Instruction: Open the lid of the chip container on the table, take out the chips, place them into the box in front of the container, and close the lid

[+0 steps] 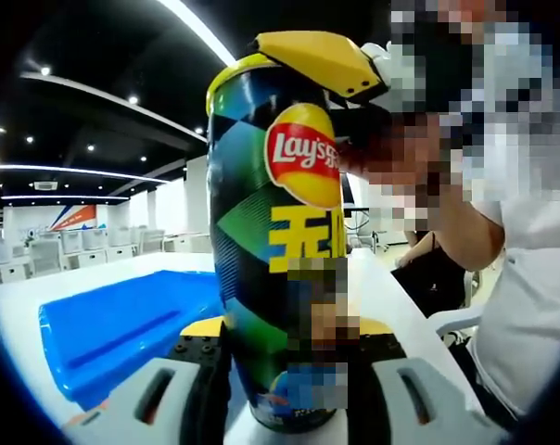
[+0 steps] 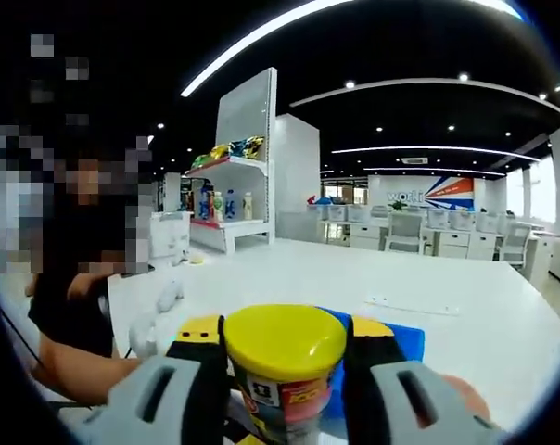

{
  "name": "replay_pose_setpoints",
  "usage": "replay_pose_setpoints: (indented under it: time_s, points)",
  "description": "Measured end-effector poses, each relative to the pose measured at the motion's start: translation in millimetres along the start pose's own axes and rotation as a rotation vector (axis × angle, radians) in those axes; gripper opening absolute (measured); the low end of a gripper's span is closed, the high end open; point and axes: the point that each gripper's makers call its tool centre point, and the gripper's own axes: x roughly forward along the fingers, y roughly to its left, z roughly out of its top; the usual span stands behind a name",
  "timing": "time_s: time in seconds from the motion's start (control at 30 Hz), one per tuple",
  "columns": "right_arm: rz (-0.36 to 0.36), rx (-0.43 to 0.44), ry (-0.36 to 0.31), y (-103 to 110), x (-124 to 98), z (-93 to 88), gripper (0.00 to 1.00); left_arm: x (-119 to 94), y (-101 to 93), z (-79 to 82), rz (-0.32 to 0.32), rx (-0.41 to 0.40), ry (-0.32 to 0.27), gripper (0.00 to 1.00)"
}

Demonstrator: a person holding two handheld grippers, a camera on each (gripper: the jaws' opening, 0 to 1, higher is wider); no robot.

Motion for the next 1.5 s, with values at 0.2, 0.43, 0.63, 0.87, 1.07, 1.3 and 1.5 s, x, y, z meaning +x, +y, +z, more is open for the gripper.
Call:
replay_pose_setpoints:
  time_s: [0.2, 0.43, 0.63, 0.87, 1.07, 1.3, 1.5]
  points:
    - [0.014, 0.010, 0.019, 0.5, -0.7, -0.8, 0.45, 0.2, 0.2, 0.1, 0.001, -0.001, -0.001, 0.48]
    - [0.037, 0.024, 0.042, 0.7, -0.9, -0.7, 0.45, 0.3, 0.4, 0.2, 0.002, 0.000, -0.002, 0.48]
    - [0.068, 0.065, 0.030, -0.2, -2.9, 4.8, 0.45, 0.7, 1.3, 0.1, 0.000, 0.001, -0.001, 0.48]
    - [0.072, 0.057, 0.017, -0.6, -3.1, 5.2, 0.46, 0.7, 1.8, 0.0, 0.001, -0.001, -0.002, 0.48]
    - [0.083, 0.099, -0.058, -4.5, -12.3, 18.3, 0.46, 0.9, 1.7, 0.0, 0.002, -0.001, -0.002, 0.48]
    - [0.018, 0.094, -0.164, -27.1, -31.0, 41.5, 0.46, 1.1, 1.1, 0.1, 0.004, -0.001, -0.001, 0.48]
    - [-0.070, 0.101, -0.202, -65.8, -53.3, 46.5, 0.46, 1.3, 0.7, 0.1, 0.005, -0.005, 0.000, 0.48]
